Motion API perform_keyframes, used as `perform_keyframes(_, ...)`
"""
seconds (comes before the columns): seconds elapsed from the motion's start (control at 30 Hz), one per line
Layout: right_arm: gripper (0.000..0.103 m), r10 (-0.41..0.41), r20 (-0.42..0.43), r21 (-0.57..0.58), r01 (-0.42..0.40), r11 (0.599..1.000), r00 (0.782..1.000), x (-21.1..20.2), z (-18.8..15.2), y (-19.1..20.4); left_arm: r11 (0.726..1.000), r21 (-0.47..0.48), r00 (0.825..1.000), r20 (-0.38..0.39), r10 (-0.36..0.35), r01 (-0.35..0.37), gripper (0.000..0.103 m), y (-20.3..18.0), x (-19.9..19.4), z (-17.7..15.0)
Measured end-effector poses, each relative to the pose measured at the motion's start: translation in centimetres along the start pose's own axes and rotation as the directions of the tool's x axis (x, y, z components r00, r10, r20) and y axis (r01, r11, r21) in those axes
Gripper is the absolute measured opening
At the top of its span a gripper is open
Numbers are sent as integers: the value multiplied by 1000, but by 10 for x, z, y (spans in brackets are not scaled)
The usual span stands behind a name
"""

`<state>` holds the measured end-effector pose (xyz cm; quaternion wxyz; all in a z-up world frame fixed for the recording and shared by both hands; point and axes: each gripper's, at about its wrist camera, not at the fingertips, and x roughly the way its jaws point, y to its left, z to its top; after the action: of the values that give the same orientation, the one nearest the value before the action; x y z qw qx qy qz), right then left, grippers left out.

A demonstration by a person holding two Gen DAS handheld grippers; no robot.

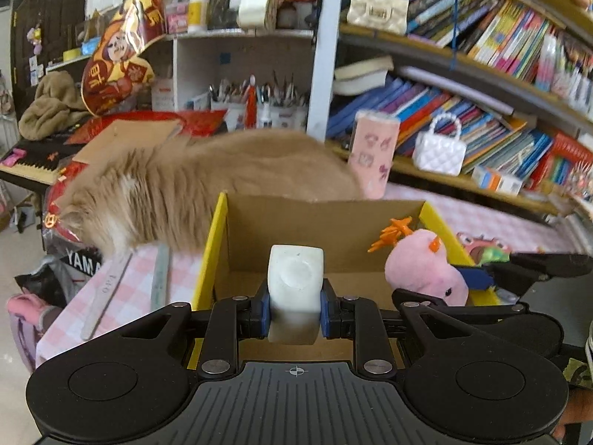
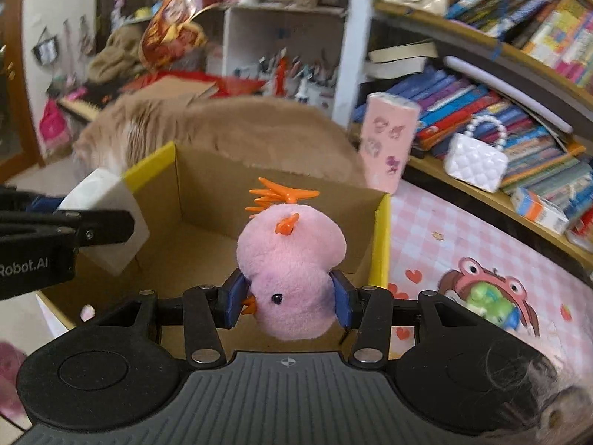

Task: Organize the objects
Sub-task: 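Lift and carry the white cube and pink chick over the yellow box, then open the left gripper to drop the cube while the right gripper releases the chick into the box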

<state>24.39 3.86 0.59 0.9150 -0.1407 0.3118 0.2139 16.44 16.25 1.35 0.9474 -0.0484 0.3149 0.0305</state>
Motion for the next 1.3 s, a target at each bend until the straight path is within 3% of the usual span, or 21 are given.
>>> perform_keyframes(0.17,45,-15,-73,-124,6,992,997,23,2,-4,1000,13,999,-43,11,-11,23,-5,23,-1)
perform_keyframes(0.3,45,-33,-81,-219,14,976,996,32,2,-1,1000,23,997,-72,18,-17,23,-10,38,-3)
perform_keyframes(0.63,45,59,-110,-295,-89,951,992,40,4,-11,999,46,994,-103,20,-16,23,-18,51,-3)
perform_keyframes(0.77,45,52,-122,-302,-87,949,991,42,5,-9,998,54,994,-104,16,-11,25,-19,52,-3)
perform_keyframes(0.83,47,50,-107,-298,-81,951,993,40,5,-8,998,52,995,-94,22,-17,27,-19,50,-2)
perform_keyframes(0.9,55,46,-79,-293,-67,954,996,35,4,-8,999,41,996,-84,14,-11,28,-19,44,1)
perform_keyframes(1.13,55,54,-23,-167,-57,984,998,3,8,-14,999,40,999,41,-7,5,34,-18,-3,12)
perform_keyframes(1.3,53,48,43,-24,-46,999,998,-33,8,-17,1000,18,993,119,-19,17,50,-15,-40,10)
